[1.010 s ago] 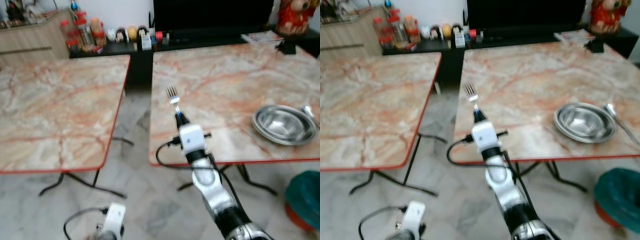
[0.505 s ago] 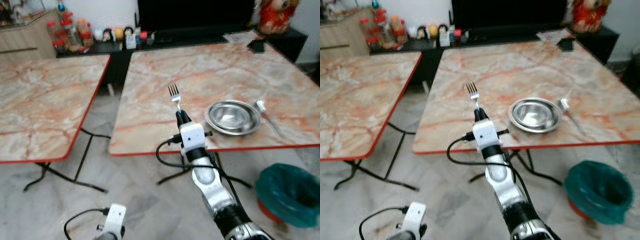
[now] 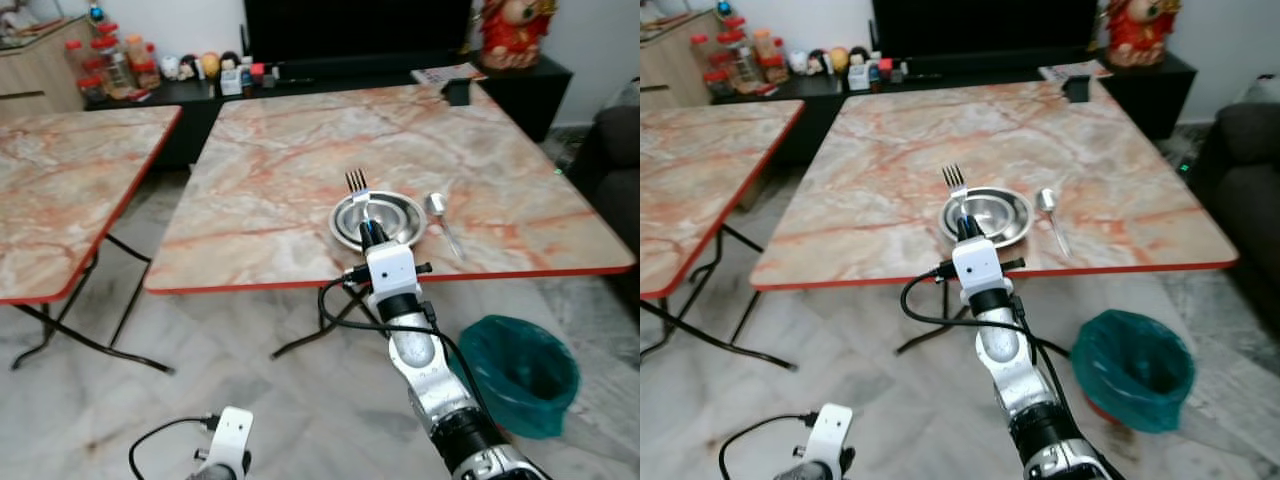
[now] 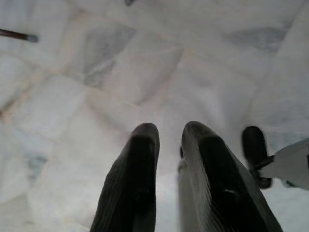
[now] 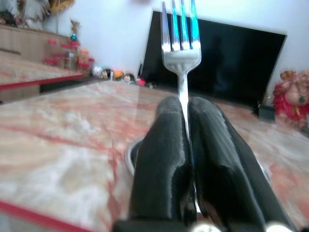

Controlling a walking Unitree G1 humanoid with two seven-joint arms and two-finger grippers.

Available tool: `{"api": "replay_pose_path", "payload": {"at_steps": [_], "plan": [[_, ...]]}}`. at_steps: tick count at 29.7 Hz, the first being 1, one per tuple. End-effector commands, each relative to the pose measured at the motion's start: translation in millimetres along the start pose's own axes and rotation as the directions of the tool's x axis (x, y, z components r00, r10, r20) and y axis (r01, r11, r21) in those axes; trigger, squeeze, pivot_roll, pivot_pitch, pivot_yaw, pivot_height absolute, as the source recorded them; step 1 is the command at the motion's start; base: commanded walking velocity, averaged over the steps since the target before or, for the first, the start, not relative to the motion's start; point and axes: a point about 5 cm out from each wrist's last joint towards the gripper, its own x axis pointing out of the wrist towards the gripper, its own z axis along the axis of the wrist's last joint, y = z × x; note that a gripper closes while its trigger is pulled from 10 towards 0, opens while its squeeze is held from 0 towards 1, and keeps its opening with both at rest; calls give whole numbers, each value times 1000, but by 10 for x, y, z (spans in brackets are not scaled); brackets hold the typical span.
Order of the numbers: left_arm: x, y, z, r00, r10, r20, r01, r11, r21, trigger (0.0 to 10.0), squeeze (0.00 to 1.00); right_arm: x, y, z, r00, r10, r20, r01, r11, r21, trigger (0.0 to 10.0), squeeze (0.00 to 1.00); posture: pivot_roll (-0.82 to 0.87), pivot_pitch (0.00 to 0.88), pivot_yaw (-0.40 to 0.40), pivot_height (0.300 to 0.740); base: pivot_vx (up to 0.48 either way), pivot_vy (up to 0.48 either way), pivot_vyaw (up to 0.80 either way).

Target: Setting the table

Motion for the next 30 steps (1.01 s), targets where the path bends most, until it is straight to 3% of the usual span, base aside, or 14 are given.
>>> {"api": "replay_pose_path", "payload": {"at_steps": [1,14,24,30], "plan": [[-8,85,-34,1000,24,-18,-24,1000,4,10000,0,39,36,62,1000,9,20,-10,1000,10,10000,0,-83,0,78,740,0,-412,0],[-11,66,-49,1000,17,-21,-17,1000,13,10000,0,28,12,47,1000,5,12,-5,1000,8,10000,0,-91,0,76,740,0,-412,0],[-20,68,-70,1000,15,-8,-15,999,-31,10000,0,21,-6,27,1000,0,1,0,1000,8,10000,0,-92,0,69,740,0,0,0],[-23,85,-85,1000,19,-19,-19,1000,-18,10000,0,35,-7,40,1000,-2,2,2,1000,8,10000,0,-95,0,72,740,51,0,0]]}}
